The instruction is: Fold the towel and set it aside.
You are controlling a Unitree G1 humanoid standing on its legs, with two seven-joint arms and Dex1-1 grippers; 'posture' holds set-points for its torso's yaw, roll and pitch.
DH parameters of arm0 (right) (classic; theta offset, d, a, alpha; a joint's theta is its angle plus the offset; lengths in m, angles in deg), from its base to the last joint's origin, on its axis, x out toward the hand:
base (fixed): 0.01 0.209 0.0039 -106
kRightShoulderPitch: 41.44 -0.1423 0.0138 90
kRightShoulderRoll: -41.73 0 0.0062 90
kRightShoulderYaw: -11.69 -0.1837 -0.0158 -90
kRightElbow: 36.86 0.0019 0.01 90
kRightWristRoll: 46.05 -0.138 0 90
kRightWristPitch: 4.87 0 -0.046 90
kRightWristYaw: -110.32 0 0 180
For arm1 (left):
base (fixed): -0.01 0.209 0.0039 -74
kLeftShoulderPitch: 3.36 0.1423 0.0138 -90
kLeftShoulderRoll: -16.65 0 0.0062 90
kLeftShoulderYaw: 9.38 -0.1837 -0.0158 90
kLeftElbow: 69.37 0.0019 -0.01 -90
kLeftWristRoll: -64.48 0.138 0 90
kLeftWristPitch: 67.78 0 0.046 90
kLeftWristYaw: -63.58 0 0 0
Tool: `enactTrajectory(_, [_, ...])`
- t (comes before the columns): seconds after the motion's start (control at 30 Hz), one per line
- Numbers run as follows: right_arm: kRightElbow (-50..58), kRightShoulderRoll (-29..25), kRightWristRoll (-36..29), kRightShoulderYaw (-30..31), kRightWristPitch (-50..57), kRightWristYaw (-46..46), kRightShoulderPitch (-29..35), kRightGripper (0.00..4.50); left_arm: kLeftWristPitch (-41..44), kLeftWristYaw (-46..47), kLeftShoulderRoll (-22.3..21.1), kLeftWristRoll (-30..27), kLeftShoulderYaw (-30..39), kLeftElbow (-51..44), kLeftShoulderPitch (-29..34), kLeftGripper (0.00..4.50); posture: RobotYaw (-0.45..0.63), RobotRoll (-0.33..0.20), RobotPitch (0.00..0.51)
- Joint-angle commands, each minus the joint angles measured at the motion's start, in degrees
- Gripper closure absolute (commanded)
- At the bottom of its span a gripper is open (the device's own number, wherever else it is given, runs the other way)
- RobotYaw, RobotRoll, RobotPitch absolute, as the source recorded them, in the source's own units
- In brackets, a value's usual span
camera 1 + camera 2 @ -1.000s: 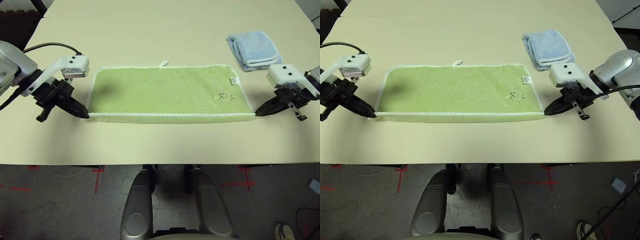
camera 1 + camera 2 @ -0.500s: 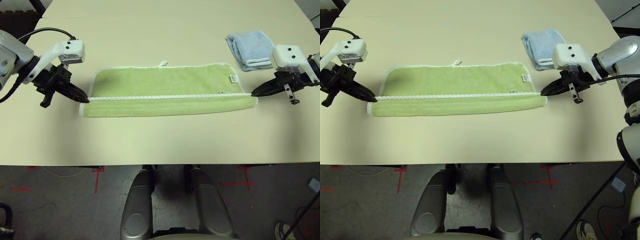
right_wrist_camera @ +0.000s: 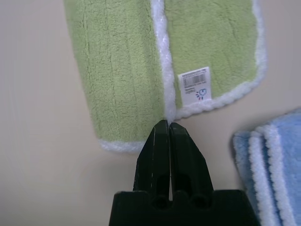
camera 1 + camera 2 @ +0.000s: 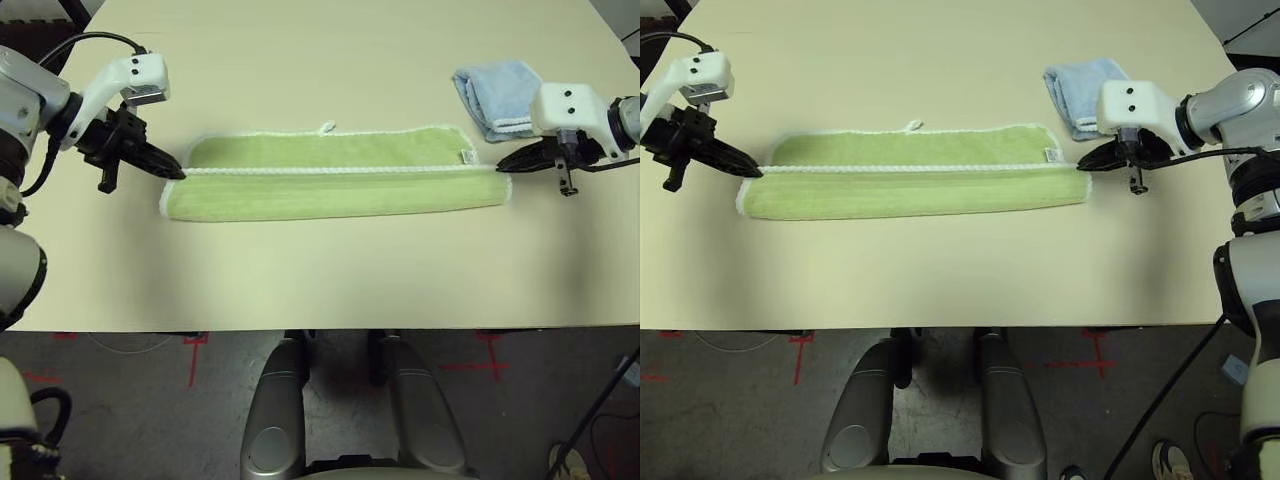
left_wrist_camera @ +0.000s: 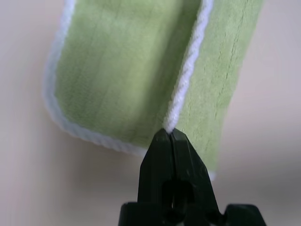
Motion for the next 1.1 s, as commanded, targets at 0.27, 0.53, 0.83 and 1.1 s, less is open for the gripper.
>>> enactTrajectory(0.27, [-1.9,0.9,5.3,-4.1,-2.5,7.3,-0.6,4.50,-2.2,3.2,2.0,14.5,13.9,3.3,0.8,4.49,0.04,0.000,0.321])
enactTrajectory(0.53, [-1.9,2.1,7.3,-5.9,-3.4,10.9,-1.0,4.50,-2.9,6.0,3.1,20.7,20.6,3.4,1.4,4.49,0.04,0.000,0.325])
enactTrajectory(0.83, [-1.9,3.1,11.3,-5.2,-3.1,17.6,-0.9,4.50,-6.1,14.5,4.7,25.2,25.9,4.0,2.5,4.49,0.04,0.000,0.325])
enactTrajectory(1.1, [-2.1,3.8,13.7,-5.3,-3.1,19.6,-0.1,4.50,-7.8,17.6,5.5,28.2,28.1,4.5,3.0,4.49,0.03,0.000,0.327])
